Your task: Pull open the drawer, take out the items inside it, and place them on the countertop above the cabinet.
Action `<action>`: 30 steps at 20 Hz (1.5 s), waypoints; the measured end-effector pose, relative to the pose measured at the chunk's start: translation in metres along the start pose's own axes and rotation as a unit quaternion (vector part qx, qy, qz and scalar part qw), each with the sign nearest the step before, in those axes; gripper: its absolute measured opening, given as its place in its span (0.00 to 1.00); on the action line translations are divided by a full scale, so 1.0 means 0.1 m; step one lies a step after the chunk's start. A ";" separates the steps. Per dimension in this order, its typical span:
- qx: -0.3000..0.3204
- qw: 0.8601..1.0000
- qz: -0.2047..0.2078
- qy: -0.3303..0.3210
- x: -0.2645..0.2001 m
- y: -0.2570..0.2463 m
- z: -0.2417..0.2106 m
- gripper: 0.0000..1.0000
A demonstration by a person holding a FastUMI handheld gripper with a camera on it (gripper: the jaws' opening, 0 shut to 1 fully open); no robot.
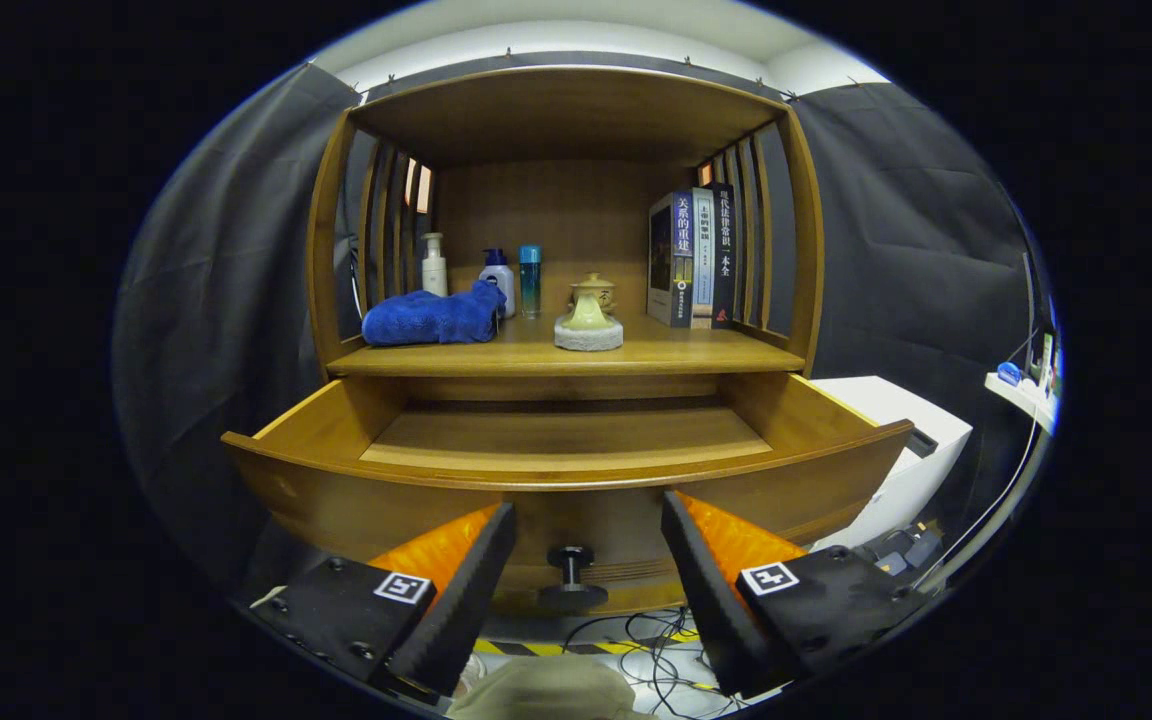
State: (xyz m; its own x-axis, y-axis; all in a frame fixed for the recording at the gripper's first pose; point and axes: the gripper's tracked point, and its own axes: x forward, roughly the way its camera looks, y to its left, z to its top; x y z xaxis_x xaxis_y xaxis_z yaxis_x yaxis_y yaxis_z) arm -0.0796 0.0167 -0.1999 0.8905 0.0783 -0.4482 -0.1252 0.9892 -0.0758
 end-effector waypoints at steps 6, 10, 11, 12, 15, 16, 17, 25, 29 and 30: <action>0.001 1.000 0.005 -0.001 0.28 0.03 0.13 0.97; -0.001 1.000 0.005 -0.002 0.41 0.03 0.17 0.97; -0.001 1.000 0.005 -0.001 0.44 0.03 0.18 0.97; -0.001 1.000 0.005 -0.001 0.48 0.04 0.19 0.97; -0.002 1.000 0.004 0.000 0.60 0.03 0.23 0.97; -0.002 1.000 0.004 0.000 0.63 0.04 0.24 0.97; -0.002 1.000 0.004 0.001 0.67 0.04 0.25 0.97; -0.003 1.000 0.005 0.001 0.99 0.03 0.35 0.97; -0.004 1.000 0.005 0.000 1.11 0.04 0.39 0.97; -0.003 1.000 0.006 -0.001 1.15 0.04 0.39 0.97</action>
State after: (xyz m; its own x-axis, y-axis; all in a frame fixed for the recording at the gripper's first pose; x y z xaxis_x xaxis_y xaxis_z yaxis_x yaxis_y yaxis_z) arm 0.0392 0.0343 -0.2164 0.8899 0.0898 -0.4471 -0.1382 0.9874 -0.0767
